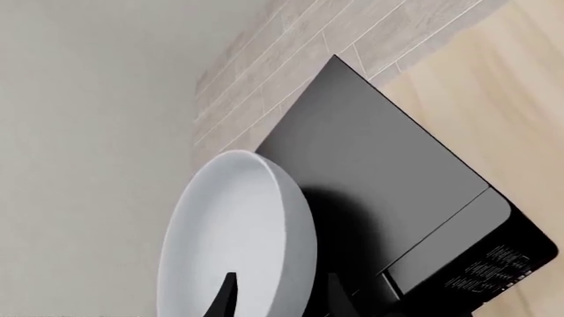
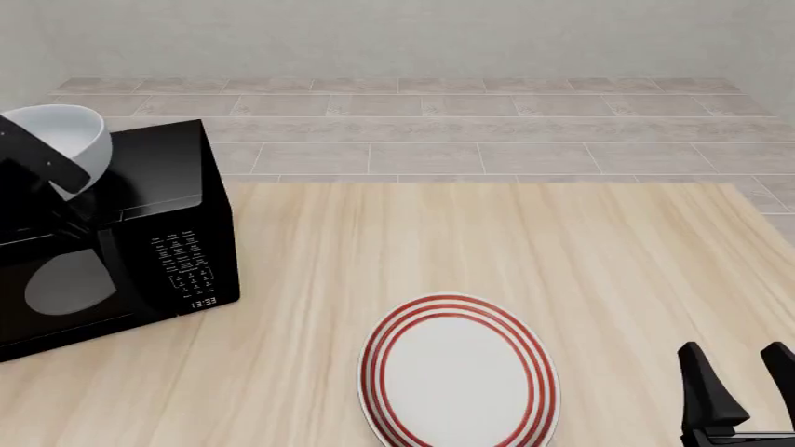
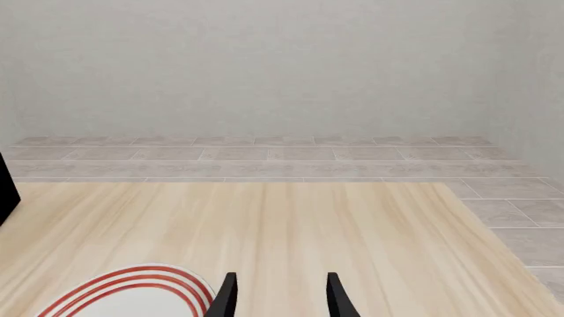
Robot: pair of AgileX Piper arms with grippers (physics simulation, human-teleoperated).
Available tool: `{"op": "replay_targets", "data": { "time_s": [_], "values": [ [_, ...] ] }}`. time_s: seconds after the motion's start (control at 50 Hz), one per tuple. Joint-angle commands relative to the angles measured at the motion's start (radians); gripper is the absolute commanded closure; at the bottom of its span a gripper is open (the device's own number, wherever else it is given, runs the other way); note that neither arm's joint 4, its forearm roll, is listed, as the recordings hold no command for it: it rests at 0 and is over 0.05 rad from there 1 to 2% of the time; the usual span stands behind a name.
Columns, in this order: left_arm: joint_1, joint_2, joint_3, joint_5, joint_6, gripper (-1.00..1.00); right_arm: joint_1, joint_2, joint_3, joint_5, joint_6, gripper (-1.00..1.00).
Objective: Pick up the white bowl and put it on the plate.
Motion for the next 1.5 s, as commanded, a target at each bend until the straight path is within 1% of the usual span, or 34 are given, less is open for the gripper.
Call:
{"op": "replay_targets", "data": {
  "time_s": [0.02,0.26,0.28,0.46,0.62,0.76,0.8,0.86,0.96,1.0,1.1,1.14,1.16,1.28,1.32,1.5],
  "values": [
    [0.011,0.021,0.013,-0.021,-0.014,-1.00,-0.002,0.000,0.000,0.002,-0.001,-1.00],
    [0.001,0.013,0.022,-0.016,-0.012,-1.00,-0.002,0.000,0.000,0.002,-0.001,-1.00],
    [-0.003,0.008,0.024,-0.015,-0.013,1.00,-0.002,-0.001,0.000,0.002,-0.001,-1.00],
    [-0.007,-0.009,0.034,-0.008,-0.005,1.00,-0.003,0.000,0.000,0.002,-0.001,-1.00],
    [0.003,-0.025,0.020,0.011,0.004,1.00,-0.002,-0.001,0.000,0.002,-0.001,-1.00],
    [0.001,-0.076,0.008,0.057,0.013,1.00,-0.002,0.000,0.000,0.002,-0.001,-1.00],
    [0.003,-0.095,-0.008,0.083,0.004,1.00,-0.002,0.000,0.000,0.002,-0.001,-1.00],
    [0.002,-0.113,-0.001,0.092,0.011,1.00,-0.003,0.000,0.000,0.002,-0.001,-1.00],
    [-0.010,-0.168,-0.005,0.157,0.004,1.00,-0.002,-0.001,0.000,0.002,-0.001,-1.00],
    [-0.018,-0.187,-0.017,0.180,-0.008,1.00,-0.002,0.000,0.000,0.002,-0.001,-1.00],
    [-0.048,-0.239,-0.004,0.218,-0.011,1.00,-0.002,0.000,0.000,0.002,-0.001,-1.00],
    [-0.077,-0.262,-0.018,0.256,-0.040,1.00,-0.002,0.000,0.000,0.002,-0.001,-1.00],
    [-0.077,-0.275,-0.022,0.265,-0.032,1.00,-0.002,0.000,0.000,0.002,-0.001,-1.00],
    [-0.108,-0.311,-0.025,0.300,-0.040,1.00,-0.002,0.000,0.000,0.002,-0.001,-1.00],
    [-0.144,-0.345,-0.020,0.330,-0.042,1.00,-0.002,0.000,0.000,0.002,-0.001,-1.00],
    [-0.219,-0.412,-0.035,0.405,-0.053,1.00,-0.002,0.000,0.000,0.002,-0.001,-1.00]
  ]
}}
